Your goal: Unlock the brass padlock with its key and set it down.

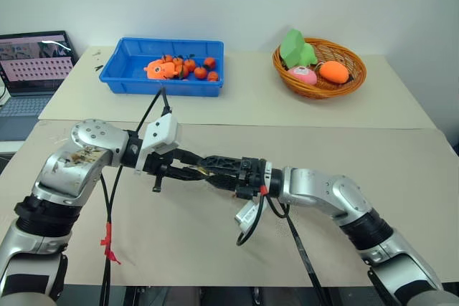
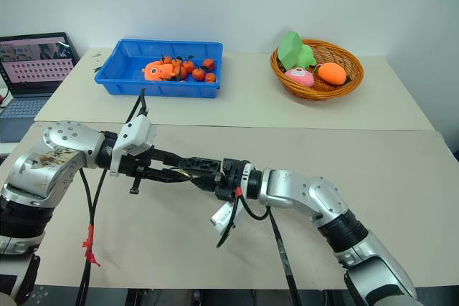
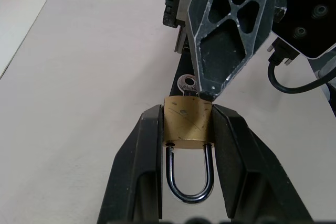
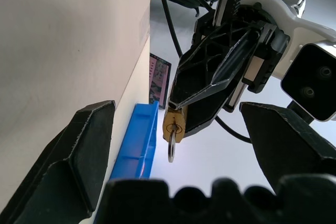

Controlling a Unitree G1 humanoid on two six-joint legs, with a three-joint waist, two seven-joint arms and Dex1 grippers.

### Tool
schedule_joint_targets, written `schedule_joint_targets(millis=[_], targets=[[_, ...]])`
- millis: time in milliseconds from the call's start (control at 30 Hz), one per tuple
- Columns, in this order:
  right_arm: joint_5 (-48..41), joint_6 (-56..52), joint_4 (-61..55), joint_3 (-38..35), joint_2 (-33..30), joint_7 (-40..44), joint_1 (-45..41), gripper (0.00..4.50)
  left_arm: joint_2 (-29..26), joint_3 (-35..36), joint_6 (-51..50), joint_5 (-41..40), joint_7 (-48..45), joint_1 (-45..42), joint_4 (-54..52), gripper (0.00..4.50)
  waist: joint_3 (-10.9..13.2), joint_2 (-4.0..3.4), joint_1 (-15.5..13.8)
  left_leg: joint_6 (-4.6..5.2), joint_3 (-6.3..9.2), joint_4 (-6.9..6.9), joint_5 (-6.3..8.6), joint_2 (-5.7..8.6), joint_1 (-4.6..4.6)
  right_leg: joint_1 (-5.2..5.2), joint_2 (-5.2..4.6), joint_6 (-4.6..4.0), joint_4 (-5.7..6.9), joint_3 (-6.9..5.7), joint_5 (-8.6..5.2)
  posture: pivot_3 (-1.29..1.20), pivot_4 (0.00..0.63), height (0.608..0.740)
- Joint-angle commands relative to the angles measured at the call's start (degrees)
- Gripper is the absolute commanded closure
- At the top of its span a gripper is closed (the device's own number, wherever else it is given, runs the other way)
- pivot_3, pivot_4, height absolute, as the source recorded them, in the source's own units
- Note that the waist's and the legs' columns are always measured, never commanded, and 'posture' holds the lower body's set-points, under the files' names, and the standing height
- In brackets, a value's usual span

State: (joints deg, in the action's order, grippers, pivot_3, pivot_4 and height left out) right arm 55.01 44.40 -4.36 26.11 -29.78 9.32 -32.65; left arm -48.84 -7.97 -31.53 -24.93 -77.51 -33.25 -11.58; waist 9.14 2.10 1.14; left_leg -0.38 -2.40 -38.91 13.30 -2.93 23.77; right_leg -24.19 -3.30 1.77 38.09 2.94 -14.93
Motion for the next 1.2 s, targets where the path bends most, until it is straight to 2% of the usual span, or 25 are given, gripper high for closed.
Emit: schedule_joint_targets(millis=[33,333,467,533,567,667,700,767,800,1200], targets=[[-0.49,0.53,-0.63,-0.67,0.03,-1.33,-0.93,0.07,-0.65,1.59,0.13,-0.91,0.13,-0.96,-1.49,3.66,0.0,0.0,-0.01,0.0,0.0,0.0,0.0,0.0,0.0,0.0,0.0,0.0,0.0,0.0,0.0,0.0,0.15,0.74],[-0.34,0.5,-0.7,-0.54,0.08,-1.48,-1.18,0.07,-0.72,1.67,0.15,-0.86,0.33,-0.95,-1.45,3.66,0.0,0.0,0.01,0.0,0.0,0.0,0.0,0.0,0.0,0.0,0.0,0.0,0.0,0.0,0.0,0.0,0.15,0.74],[-0.32,0.47,-0.74,-0.5,0.13,-1.42,-1.28,1.08,-0.68,1.63,0.15,-0.96,0.36,-0.93,-1.53,3.66,0.0,0.0,0.0,0.0,0.0,0.0,0.0,0.0,0.0,0.0,0.0,0.0,0.0,0.0,0.0,0.0,0.15,0.74],[-0.38,0.39,-0.81,-0.5,0.17,-1.34,-1.25,1.95,-0.72,1.62,0.22,-0.94,0.34,-0.85,-1.56,3.66,0.0,0.0,0.01,0.0,0.0,0.0,0.0,0.0,0.0,0.0,0.0,0.0,0.0,0.0,0.0,0.0,0.15,0.74],[-0.41,0.35,-0.85,-0.5,0.21,-1.3,-1.23,2.15,-0.73,1.63,0.24,-0.93,0.33,-0.81,-1.57,3.66,0.0,0.0,0.01,0.0,0.0,0.0,0.0,0.0,0.0,0.0,0.0,0.0,0.0,0.0,0.0,0.0,0.15,0.74],[-0.44,0.24,-0.85,-0.44,0.3,-1.19,-1.21,3.35,-0.76,1.62,0.25,-0.92,0.29,-0.79,-1.56,3.66,0.0,0.0,0.0,0.0,0.0,0.0,0.0,0.0,0.0,0.0,0.0,0.0,0.0,0.0,0.0,0.0,0.15,0.74],[-0.45,0.23,-0.84,-0.43,0.31,-1.18,-1.21,3.53,-0.77,1.61,0.28,-0.9,0.29,-0.79,-1.55,3.66,0.0,0.0,0.0,0.0,0.0,0.0,0.0,0.0,0.0,0.0,0.0,0.0,0.0,0.0,0.0,0.0,0.15,0.74],[-0.48,0.19,-0.84,-0.43,0.33,-1.18,-1.2,4.26,-0.79,1.62,0.32,-0.9,0.3,-0.77,-1.54,3.66,0.0,0.0,0.0,0.0,0.0,0.0,0.0,0.0,0.0,0.0,0.0,0.0,0.0,0.0,0.0,0.0,0.15,0.74],[-0.48,0.18,-0.84,-0.42,0.33,-1.19,-1.19,4.39,-0.79,1.63,0.33,-0.91,0.31,-0.75,-1.53,3.66,0.0,0.0,0.0,0.0,0.0,0.0,0.0,0.0,0.0,0.0,0.0,0.0,0.0,0.0,0.0,0.0,0.15,0.74],[-1.2,0.07,-0.88,-0.18,0.27,-0.2,-0.77,4.39,-0.31,1.57,0.13,-0.89,0.98,-0.57,-1.57,3.66,0.0,0.0,0.0,0.0,0.0,0.0,0.0,0.0,0.0,0.0,0.0,0.0,0.0,0.0,0.0,0.0,0.15,0.74]])
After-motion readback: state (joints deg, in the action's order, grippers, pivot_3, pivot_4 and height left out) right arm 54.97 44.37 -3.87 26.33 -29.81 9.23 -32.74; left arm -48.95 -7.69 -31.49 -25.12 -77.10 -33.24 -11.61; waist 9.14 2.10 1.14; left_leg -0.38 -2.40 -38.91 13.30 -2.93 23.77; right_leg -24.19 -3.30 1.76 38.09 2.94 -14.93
